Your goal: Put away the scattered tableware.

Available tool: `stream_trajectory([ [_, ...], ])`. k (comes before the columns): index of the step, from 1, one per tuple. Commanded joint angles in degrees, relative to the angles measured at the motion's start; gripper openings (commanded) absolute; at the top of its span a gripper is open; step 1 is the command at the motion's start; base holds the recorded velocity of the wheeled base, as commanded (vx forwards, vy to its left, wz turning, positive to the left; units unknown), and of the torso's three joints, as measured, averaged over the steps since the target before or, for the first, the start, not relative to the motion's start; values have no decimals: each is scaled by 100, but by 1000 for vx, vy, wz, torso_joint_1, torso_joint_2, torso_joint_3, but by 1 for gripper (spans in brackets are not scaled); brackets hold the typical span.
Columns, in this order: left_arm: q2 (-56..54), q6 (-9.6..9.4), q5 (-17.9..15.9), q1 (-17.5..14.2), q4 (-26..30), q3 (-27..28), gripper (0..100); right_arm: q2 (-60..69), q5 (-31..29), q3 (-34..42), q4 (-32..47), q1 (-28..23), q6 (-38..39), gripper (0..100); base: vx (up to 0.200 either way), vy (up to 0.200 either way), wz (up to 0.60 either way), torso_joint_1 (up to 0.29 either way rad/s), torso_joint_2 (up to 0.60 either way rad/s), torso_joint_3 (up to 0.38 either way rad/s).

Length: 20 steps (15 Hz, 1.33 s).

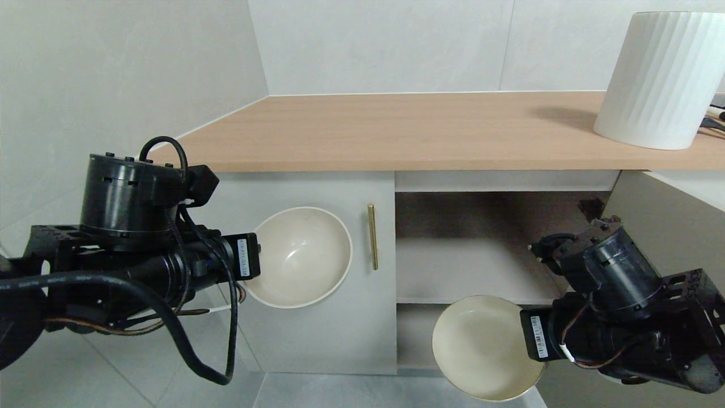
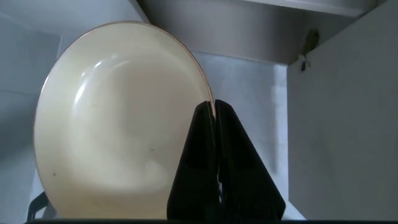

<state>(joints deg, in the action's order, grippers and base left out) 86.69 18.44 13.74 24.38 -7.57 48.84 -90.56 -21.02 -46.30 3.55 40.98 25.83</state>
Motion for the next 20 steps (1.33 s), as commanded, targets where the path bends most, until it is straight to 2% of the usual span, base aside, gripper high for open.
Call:
stream_trajectory([
  [1,-3,1,-38,5,1,-23,0,-313,159,-28,-47,-161,-34,0,0,0,0,0,0,0],
  [4,-82,1,-354,5,1,-102,0,-1526,432,-309,-671,-671,-52,0,0,0,0,0,0,0],
  [6,-126,1,-653,5,10,-137,0,-2528,423,-872,-1427,-1014,-96,0,0,0,0,0,0,0],
  [9,-99,1,-653,5,10,-146,0,-3424,370,-1953,-1620,-1435,-131,0,0,0,0,0,0,0],
  [11,-108,1,-653,5,10,-146,0,-3802,230,-2357,-1620,-1558,-210,0,0,0,0,0,0,0],
  [12,-117,1,-662,5,19,-146,0,-4224,-166,-2735,-1620,-1673,-219,0,0,0,0,0,0,0],
  [17,-73,1,-653,111,19,-164,0,-4734,-342,-3183,-1629,-2103,-210,0,0,0,0,0,0,0],
  [20,-47,1,-653,119,10,-190,0,-4945,-491,-3438,-1620,-2139,-210,0,0,0,0,0,0,0],
])
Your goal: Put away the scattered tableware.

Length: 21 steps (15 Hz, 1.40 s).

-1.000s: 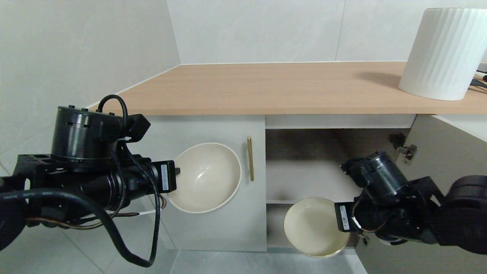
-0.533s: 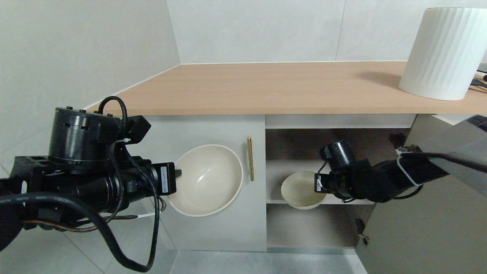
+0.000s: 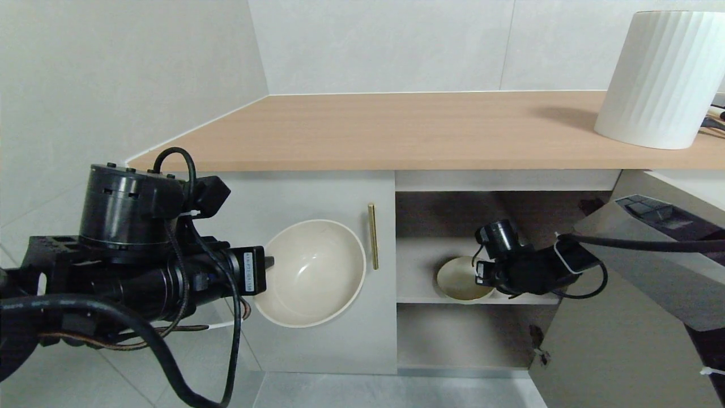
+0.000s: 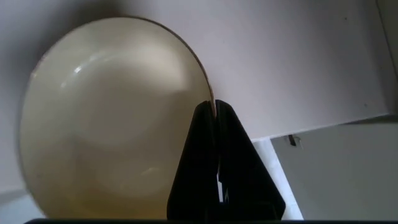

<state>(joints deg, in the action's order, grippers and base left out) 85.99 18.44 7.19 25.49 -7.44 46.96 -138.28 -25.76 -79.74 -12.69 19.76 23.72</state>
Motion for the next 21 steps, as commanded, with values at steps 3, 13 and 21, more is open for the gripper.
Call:
stream_trajectory([
  [3,58,1,1,9,-3,-2,0,-358,-140,-428,3,-25,18,0,0,0,0,0,0,0],
  [13,58,1,1,61,-3,-2,0,-551,-228,-842,3,-25,36,100,0,0,0,0,0,0],
  [21,207,1,-34,114,5,-11,0,1119,387,248,575,344,554,100,0,0,0,0,0,0],
])
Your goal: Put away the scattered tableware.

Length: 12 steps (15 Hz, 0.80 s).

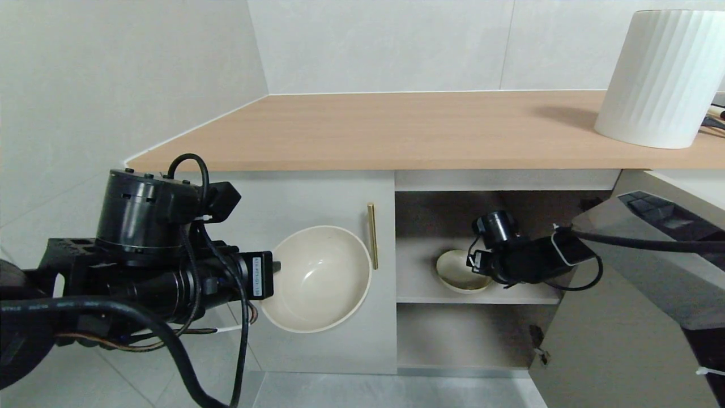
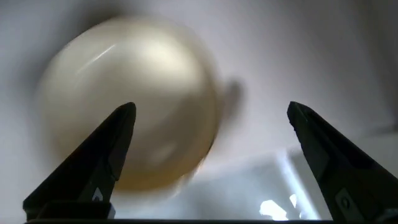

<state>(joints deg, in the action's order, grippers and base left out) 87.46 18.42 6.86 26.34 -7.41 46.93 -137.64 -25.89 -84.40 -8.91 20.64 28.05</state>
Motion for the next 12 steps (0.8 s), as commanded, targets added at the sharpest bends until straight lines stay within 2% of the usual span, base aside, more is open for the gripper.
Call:
stream_trajectory([
  [1,140,-5,-36,99,12,-26,0,1715,946,1171,250,379,104,100,0,0,0,0,0,0],
  [2,254,-40,-45,196,29,-88,0,2339,1535,1487,346,538,87,100,0,0,0,0,0,0],
  [4,518,-313,-45,380,29,-229,0,3393,1992,1716,970,845,78,100,0,0,0,0,0,0],
  [6,755,-374,-54,582,-23,-220,0,3868,2097,1777,1366,1083,34,100,0,0,0,0,0,0],
  [8,1151,-374,-27,829,-208,-132,0,4114,2097,1971,1418,1417,-116,100,0,0,0,0,0,0],
  [10,1450,-383,-1,1048,-480,-132,0,4052,2062,2129,1418,1821,-300,100,0,0,0,0,0,0],
  [12,1511,-374,-10,1136,-551,-141,0,3798,2044,2226,1418,2049,-423,100,0,0,0,0,0,0],
])
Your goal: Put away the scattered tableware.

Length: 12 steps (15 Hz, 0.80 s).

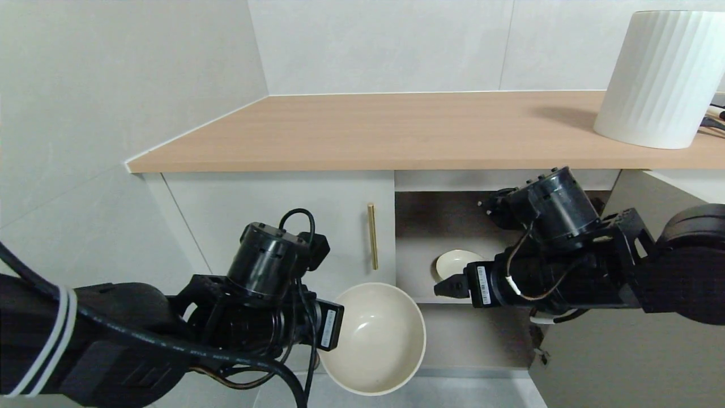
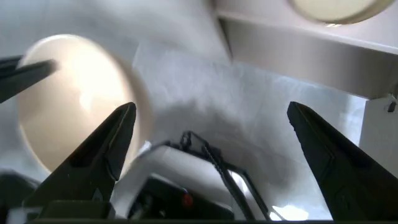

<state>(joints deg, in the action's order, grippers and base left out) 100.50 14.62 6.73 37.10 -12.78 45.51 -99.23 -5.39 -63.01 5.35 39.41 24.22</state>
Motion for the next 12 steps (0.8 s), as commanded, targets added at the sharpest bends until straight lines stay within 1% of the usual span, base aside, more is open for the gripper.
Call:
stream_trajectory([
  [1,207,6,4,78,-14,2,0,-114,-6,105,-8,198,-84,100,0,0,0,0,0,0],
  [5,154,24,13,193,-190,-68,0,-545,-41,114,-34,392,-93,100,0,0,0,0,0,0],
  [6,163,24,13,219,-217,-68,0,-703,-191,105,-52,497,-84,100,0,0,0,0,0,0],
  [8,189,24,13,254,-217,-68,0,-791,-305,87,-61,568,-76,100,0,0,0,0,0,0],
  [12,198,24,13,342,-217,-95,0,-931,-314,79,-157,629,-49,100,0,0,0,0,0,0],
])
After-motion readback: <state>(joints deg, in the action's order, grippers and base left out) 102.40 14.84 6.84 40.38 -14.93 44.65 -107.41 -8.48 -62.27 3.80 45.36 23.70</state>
